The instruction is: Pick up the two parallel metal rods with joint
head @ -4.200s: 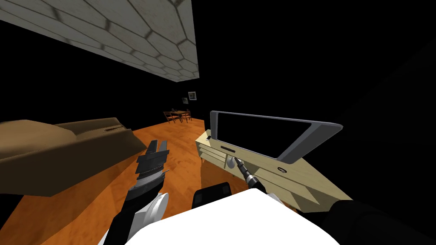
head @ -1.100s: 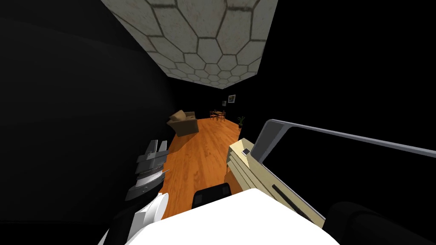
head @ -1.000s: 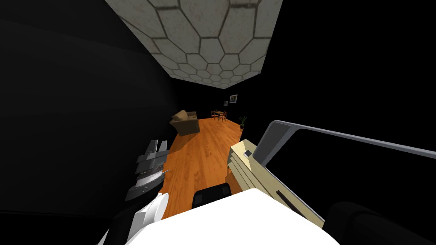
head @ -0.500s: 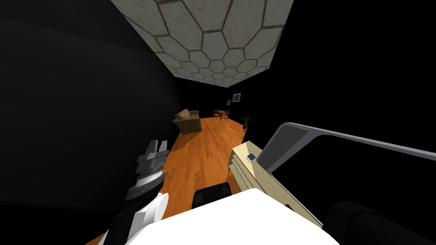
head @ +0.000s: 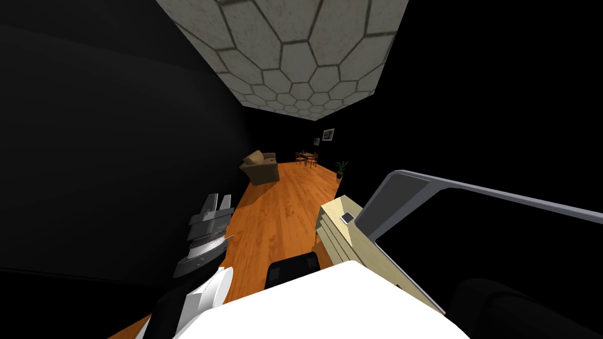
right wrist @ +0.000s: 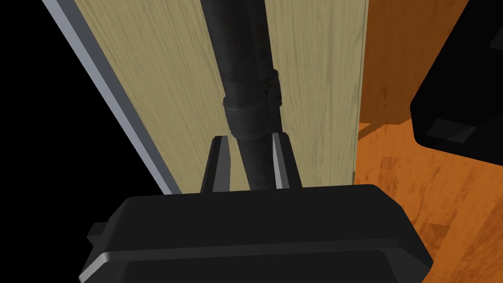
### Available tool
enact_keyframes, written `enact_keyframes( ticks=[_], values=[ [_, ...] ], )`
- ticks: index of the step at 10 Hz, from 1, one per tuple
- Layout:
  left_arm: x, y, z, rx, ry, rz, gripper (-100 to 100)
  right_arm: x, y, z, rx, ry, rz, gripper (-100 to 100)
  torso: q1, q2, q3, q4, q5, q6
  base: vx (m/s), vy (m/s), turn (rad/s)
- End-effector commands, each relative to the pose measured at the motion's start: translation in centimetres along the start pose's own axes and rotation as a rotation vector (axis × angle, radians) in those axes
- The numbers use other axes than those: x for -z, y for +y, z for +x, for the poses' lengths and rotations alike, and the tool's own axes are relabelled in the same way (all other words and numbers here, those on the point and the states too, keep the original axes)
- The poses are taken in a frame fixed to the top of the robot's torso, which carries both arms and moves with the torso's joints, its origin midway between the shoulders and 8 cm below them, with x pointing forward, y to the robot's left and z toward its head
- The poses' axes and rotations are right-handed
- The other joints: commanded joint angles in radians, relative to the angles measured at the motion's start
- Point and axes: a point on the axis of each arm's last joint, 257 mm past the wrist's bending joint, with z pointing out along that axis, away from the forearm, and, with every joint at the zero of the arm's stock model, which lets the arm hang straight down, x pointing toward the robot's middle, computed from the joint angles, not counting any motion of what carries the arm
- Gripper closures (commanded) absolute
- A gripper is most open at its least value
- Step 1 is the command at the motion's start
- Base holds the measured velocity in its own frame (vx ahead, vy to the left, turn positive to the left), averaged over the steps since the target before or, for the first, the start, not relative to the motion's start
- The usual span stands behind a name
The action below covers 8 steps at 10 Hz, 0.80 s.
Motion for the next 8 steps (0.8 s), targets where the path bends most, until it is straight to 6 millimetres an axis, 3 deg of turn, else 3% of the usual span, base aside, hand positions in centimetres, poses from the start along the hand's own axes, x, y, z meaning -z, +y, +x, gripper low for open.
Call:
enact_keyframes(
  ticks=[1, 2, 3, 4, 7, 8],
  values=[
    [0.0, 0.0, 0.0, 0.000, 0.000, 0.000, 0, 0.0, 0.0, 0.0, 0.000, 0.000, 0.000, 100, 0.000, 0.000, 0.000, 0.000, 0.000, 0.000, 0.000, 0.000, 0.000],
    [0.0, 0.0, 0.0, 0.000, 0.000, 0.000, 0, 0.0, 0.0, 0.0, -0.001, 0.000, 0.001, 100, 0.000, 0.000, 0.000, 0.000, 0.000, 0.000, 0.000, 0.000, 0.000],
    [0.0, 0.0, 0.0, 0.000, 0.000, 0.000, 0, 0.0, 0.0, 0.0, -0.002, 0.000, 0.001, 0, 0.000, 0.001, 0.000, 0.000, 0.000, 0.000, 0.000, 0.000, 0.000],
    [0.0, 0.0, 0.0, 0.000, 0.000, 0.000, 0, 0.5, -0.5, -0.3, -0.003, -0.005, -0.006, 100, -0.001, 0.001, 0.000, 0.000, 0.000, 0.000, 0.011, 0.036, -0.112],
    [0.0, 0.0, 0.0, 0.000, 0.000, 0.000, 0, 1.1, -1.2, -0.4, 0.005, -0.006, -0.006, 100, 0.005, 0.000, -0.001, -0.001, 0.001, -0.001, 0.015, 0.056, -0.058],
    [0.0, 0.0, 0.0, 0.000, 0.000, 0.000, 0, 1.2, -1.2, -0.4, 0.004, -0.006, -0.006, 0, 0.003, 0.000, 0.000, 0.000, 0.000, -0.001, 0.001, 0.007, 0.000]
  ],
)
